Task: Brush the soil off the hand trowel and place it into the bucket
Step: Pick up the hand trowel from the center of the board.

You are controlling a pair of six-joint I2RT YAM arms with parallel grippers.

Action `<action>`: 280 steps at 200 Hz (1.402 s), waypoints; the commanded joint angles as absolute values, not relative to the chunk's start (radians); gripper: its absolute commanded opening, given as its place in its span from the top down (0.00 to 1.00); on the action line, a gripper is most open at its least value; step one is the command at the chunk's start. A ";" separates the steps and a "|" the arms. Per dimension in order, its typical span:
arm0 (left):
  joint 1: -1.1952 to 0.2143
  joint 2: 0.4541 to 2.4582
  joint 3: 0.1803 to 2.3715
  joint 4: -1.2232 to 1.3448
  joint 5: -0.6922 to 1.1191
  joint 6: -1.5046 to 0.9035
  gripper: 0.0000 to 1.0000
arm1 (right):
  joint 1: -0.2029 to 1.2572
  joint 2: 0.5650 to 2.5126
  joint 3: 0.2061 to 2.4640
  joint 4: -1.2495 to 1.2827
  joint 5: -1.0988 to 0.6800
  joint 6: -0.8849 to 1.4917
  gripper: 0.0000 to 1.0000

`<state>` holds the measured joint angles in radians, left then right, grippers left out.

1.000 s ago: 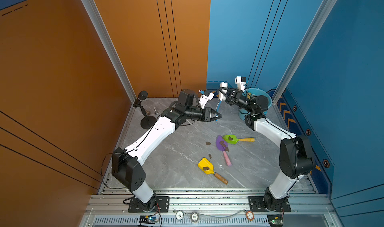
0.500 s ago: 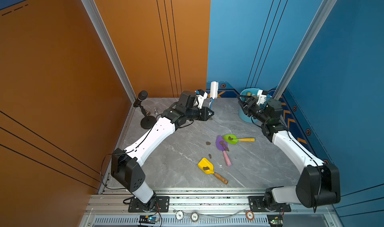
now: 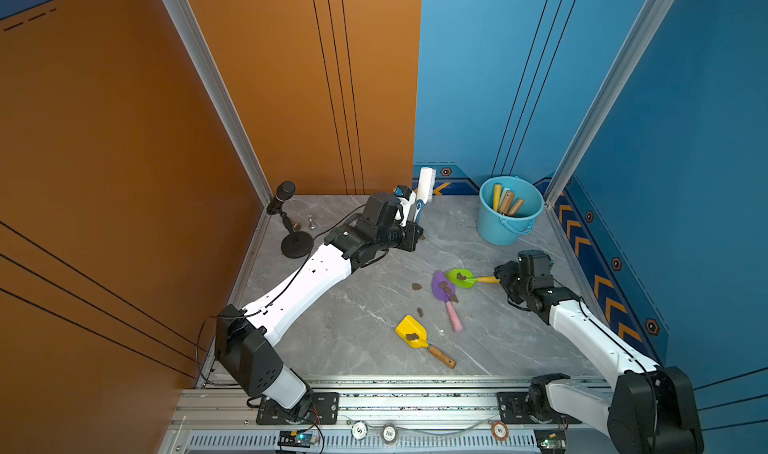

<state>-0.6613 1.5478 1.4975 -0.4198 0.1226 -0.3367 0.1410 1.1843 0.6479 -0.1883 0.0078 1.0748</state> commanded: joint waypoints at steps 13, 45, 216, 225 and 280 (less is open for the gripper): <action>-0.679 1.530 1.467 -0.422 0.081 -0.311 1.00 | 0.137 1.319 0.679 -0.091 0.082 1.117 0.43; -0.682 1.505 1.445 -0.413 0.055 -0.307 1.00 | 0.135 1.449 0.729 -0.097 0.064 1.192 0.44; -0.684 1.445 1.385 -0.406 -0.006 -0.301 1.00 | 0.129 1.705 0.819 -0.109 0.132 1.267 0.65; -0.683 1.444 1.386 -0.412 -0.006 -0.296 1.00 | 0.129 1.702 0.816 -0.109 0.131 1.262 0.69; -0.683 1.411 1.371 -0.493 -0.055 -0.224 1.00 | 0.139 1.666 0.859 -0.075 0.138 1.113 0.84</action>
